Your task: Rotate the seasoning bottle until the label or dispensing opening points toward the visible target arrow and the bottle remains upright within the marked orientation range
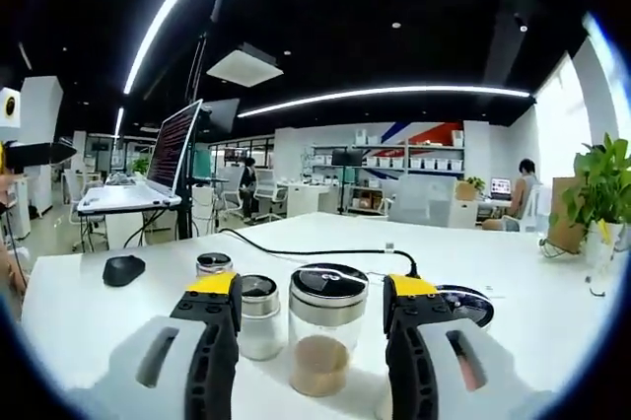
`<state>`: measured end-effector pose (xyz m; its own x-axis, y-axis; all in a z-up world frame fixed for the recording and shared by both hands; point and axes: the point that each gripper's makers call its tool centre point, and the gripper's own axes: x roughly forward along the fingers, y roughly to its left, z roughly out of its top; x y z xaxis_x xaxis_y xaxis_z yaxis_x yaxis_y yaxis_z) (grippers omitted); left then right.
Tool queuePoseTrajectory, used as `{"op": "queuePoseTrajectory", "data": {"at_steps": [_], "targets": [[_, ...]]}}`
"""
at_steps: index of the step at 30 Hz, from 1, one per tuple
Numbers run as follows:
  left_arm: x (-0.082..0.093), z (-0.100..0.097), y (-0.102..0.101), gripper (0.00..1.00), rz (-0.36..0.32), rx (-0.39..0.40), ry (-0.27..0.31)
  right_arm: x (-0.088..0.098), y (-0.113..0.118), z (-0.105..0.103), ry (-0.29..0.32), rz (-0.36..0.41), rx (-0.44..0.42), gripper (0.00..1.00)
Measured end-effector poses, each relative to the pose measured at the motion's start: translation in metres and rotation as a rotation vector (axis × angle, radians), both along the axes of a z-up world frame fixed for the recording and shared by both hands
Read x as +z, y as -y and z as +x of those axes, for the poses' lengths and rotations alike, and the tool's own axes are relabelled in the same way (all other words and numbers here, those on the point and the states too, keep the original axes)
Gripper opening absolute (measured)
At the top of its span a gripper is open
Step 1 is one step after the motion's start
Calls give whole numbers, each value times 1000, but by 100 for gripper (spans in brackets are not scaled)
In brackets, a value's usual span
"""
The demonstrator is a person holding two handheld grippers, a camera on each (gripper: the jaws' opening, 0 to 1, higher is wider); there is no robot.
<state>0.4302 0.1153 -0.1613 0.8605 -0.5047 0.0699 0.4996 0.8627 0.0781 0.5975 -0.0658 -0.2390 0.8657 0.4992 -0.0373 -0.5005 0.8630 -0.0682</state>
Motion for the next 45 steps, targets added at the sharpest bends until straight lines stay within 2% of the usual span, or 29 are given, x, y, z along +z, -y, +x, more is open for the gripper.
{"op": "queuePoseTrajectory", "data": {"at_steps": [8, 25, 30, 36, 40, 45], "targets": [[-1, 1, -1, 97, -3, 1, -4, -2, -4, 4, 1, 5, -15, 58], [-1, 1, -3, 97, -7, 0, -8, -12, -10, 17, -9, -27, -110, 56], [-1, 1, -4, 97, -10, 0, -8, -13, -7, 23, -15, -23, -136, 56], [-1, 2, -6, 97, -11, 4, -10, -19, -5, 31, -50, 27, -149, 56], [-1, 3, -6, 96, -8, 4, -10, -23, -5, 35, -47, -4, -165, 54], [0, 3, -6, 96, -9, 3, -9, -22, -6, 36, -44, 2, -165, 53]]}}
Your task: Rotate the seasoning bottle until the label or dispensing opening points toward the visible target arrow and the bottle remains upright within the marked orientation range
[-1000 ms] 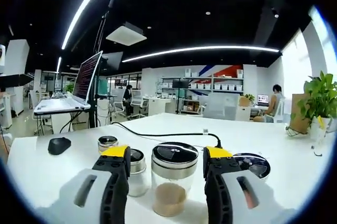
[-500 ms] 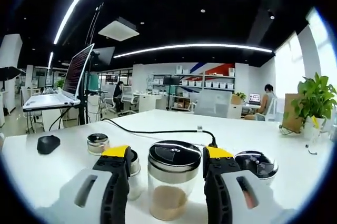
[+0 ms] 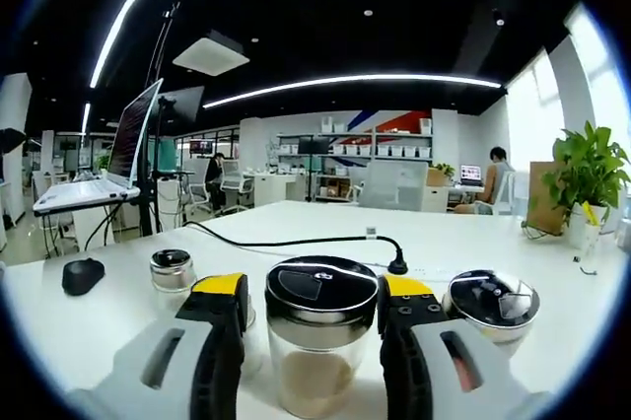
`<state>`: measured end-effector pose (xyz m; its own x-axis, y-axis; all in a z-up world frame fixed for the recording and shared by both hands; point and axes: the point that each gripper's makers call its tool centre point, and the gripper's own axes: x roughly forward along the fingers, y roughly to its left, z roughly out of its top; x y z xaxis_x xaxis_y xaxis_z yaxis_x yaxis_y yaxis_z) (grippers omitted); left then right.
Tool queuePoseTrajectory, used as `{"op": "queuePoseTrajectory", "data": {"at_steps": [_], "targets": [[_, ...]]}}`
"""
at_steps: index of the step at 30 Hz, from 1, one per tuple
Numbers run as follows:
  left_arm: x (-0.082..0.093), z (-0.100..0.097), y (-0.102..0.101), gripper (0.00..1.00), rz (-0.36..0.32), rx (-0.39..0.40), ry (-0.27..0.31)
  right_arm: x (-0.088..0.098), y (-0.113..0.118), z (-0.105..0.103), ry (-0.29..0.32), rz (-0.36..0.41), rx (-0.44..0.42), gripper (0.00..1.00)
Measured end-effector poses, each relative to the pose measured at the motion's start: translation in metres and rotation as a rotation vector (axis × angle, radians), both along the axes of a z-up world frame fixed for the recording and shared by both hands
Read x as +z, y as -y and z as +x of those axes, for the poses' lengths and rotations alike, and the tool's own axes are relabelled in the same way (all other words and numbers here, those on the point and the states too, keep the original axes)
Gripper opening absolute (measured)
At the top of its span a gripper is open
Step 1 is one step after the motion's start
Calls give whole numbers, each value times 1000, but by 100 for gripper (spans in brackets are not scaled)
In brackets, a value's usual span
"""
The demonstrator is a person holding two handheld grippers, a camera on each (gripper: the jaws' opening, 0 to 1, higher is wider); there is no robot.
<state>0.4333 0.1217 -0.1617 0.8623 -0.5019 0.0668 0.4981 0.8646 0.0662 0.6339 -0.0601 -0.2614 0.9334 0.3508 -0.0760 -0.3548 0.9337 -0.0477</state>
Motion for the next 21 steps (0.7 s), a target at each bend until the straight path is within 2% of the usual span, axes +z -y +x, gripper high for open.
{"op": "queuePoseTrajectory", "data": {"at_steps": [4, 8, 11, 14, 17, 21], "targets": [[-1, 1, -1, 96, -3, 3, -6, 1, -5, 3, 25, -33, 16, 57], [-1, 2, -2, 96, -6, 4, -5, 1, -4, 4, 33, -46, 9, 55], [-1, 2, -3, 96, -7, 6, -5, 3, -1, 6, 36, -22, -1, 51], [-1, 2, -4, 96, -8, 3, -4, 2, 1, 9, 44, -30, -4, 48], [-1, 3, -4, 96, -12, 2, -7, 2, 3, 11, 31, 25, 8, 45], [-3, 4, -4, 96, -14, 2, -16, 2, 2, 10, 36, 13, 9, 45]]}}
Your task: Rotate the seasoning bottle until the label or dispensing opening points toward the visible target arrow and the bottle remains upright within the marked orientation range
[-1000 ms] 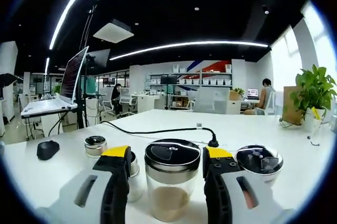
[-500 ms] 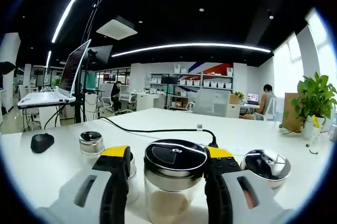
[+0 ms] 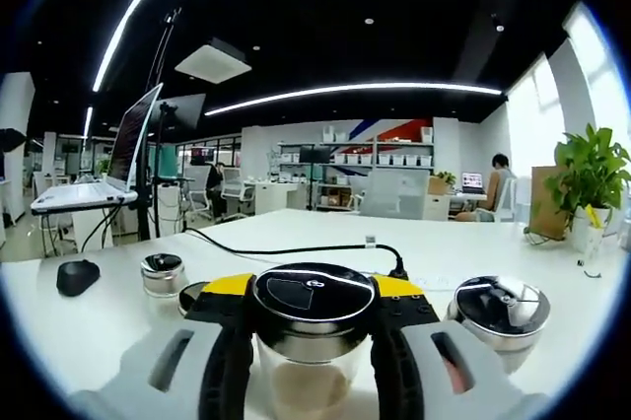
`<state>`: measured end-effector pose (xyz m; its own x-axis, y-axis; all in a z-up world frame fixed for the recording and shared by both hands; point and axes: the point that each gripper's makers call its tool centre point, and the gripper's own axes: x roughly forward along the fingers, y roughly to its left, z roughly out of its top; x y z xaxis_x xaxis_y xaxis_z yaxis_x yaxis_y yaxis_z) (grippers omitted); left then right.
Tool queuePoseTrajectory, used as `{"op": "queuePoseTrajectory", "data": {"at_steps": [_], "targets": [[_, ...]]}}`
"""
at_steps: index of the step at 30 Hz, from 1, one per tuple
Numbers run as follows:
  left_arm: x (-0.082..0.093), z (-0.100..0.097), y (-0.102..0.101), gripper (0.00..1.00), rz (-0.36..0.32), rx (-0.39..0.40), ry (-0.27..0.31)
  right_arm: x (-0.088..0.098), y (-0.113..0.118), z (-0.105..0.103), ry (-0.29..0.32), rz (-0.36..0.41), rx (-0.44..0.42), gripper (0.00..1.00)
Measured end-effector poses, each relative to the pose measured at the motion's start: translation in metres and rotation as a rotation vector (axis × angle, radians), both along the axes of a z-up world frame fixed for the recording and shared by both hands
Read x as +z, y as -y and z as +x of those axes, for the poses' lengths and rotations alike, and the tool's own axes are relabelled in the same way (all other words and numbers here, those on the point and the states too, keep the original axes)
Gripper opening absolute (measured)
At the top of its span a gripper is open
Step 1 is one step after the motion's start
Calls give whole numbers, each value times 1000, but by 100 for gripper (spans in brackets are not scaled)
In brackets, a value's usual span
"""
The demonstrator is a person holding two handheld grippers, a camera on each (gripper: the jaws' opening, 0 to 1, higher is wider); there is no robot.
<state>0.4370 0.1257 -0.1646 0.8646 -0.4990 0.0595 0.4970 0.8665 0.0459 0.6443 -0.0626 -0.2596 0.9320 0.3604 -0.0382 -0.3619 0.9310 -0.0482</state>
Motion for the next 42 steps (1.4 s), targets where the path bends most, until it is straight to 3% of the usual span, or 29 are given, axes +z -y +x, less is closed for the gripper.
{"op": "queuePoseTrajectory", "data": {"at_steps": [42], "targets": [[-2, 6, -11, 95, -8, 20, -15, 5, -3, -2, 75, 35, 36, 44]]}}
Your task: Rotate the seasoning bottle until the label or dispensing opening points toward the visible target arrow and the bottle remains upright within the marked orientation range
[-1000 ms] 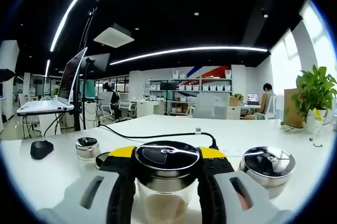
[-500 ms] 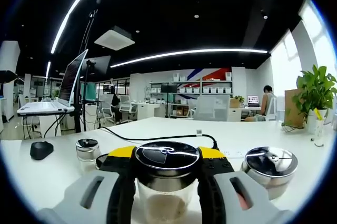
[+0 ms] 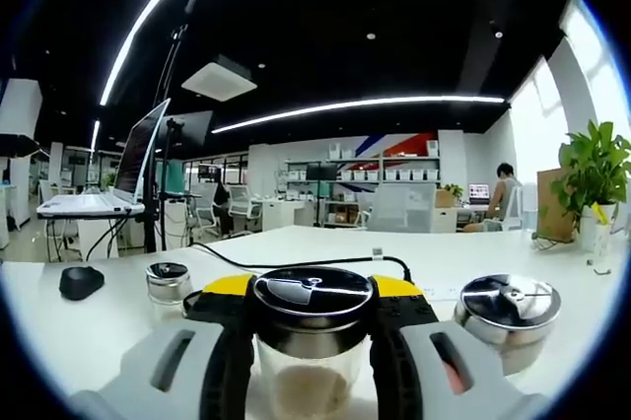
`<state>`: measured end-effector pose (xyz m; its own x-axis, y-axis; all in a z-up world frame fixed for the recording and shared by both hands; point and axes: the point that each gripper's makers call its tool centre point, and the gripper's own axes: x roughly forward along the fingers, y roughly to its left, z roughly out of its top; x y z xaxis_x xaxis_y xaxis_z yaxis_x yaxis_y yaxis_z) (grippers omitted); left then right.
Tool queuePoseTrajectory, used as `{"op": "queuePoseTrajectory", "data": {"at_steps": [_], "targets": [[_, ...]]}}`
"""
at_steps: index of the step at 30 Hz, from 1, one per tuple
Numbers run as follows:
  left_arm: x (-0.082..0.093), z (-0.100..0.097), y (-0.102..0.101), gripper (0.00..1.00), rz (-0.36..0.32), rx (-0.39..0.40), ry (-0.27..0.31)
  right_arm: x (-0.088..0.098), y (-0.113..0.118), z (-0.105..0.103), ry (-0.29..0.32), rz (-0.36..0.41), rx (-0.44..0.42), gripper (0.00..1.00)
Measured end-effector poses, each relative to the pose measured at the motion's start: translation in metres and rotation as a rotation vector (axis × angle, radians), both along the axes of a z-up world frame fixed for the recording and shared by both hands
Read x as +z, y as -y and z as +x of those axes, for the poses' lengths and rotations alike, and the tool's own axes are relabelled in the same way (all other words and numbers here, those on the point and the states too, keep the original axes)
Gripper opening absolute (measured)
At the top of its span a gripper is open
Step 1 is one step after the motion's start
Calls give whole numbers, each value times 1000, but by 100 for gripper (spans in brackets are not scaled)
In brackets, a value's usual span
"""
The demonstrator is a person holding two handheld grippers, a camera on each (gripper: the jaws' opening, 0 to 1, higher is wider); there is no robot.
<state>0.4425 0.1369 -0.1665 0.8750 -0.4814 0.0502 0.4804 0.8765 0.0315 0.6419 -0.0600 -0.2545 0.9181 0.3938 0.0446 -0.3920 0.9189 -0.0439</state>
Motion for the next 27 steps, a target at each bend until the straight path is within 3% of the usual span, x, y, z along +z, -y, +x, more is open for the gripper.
{"op": "queuePoseTrajectory", "data": {"at_steps": [5, 12, 27], "targets": [[2, -1, 0, 95, -4, 0, 4, 15, 1, -4, 32, 27, 9, 44], [-1, 2, 2, 95, 0, -3, -4, 44, -6, -18, 78, -4, 54, 44], [2, 3, -1, 95, 4, 6, 3, 59, -9, -52, 51, 25, 174, 44]]}}
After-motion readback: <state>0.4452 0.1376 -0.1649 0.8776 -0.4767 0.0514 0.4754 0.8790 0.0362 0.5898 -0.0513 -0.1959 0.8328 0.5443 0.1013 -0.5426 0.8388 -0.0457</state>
